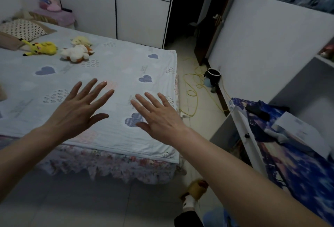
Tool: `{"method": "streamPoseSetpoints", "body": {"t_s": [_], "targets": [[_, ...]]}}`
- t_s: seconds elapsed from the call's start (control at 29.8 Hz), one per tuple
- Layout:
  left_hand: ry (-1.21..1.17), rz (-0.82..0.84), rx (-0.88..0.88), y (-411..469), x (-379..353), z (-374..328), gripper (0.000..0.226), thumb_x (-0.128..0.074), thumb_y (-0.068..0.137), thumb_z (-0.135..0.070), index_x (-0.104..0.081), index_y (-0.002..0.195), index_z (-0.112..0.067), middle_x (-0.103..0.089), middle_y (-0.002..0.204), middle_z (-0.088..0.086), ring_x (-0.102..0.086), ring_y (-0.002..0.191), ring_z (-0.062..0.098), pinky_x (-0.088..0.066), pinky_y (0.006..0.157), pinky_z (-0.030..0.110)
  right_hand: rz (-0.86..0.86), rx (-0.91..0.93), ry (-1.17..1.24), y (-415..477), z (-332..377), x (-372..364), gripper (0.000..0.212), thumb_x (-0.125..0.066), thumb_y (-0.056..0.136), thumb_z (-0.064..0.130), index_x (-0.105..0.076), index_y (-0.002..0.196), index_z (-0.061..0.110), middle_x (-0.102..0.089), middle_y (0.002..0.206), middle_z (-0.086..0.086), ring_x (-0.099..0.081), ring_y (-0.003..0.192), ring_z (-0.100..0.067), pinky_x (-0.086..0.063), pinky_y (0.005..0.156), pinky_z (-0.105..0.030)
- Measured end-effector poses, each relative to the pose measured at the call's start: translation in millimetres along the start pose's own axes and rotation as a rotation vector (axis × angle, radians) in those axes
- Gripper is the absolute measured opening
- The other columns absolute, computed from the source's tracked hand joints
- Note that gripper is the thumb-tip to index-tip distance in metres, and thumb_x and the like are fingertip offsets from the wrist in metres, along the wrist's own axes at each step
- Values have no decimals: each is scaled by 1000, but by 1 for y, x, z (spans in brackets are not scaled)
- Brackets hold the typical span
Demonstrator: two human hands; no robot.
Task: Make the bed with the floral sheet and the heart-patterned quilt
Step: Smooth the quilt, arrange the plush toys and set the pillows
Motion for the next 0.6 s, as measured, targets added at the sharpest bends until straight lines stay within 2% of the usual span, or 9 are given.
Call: {"method": "streamPoseSetpoints", "body": {"t_s": [0.17,0.3,0.6], "targets": [[29,11,26,-18,11,11,74,-26,95,-59,-26,155,-17,-23,160,15,-16,149,37,-18,118,58,-19,-10,12,-5,-3,-6,65,-33,102,51,-15,157,21,-14,164,-1,-11,151,-25,-9,122,-50],[73,32,33,-33,17,27,73,-27,96,-59,-25,155,-18,-22,161,15,-16,149,37,-20,117,58,-15,6,32,2,-2,-7,65,-28,103,52,-11,158,22,-10,164,0,-8,152,-24,-5,123,-48],[127,70,81,-26,11,34,73,-26,96,-61,-22,156,-19,-21,161,14,-16,149,36,-20,117,58,-49,64,63,27,-15,-19,68,-13,98,55,-18,157,22,-18,163,-1,-16,150,-26,-13,121,-49]]}}
Point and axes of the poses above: each hand's wrist, its own y-axis towards the middle knuckle, its own x-axis out of the back of the hand, z = x × y, the point moved 1 cm from there along y, towards the middle knuckle
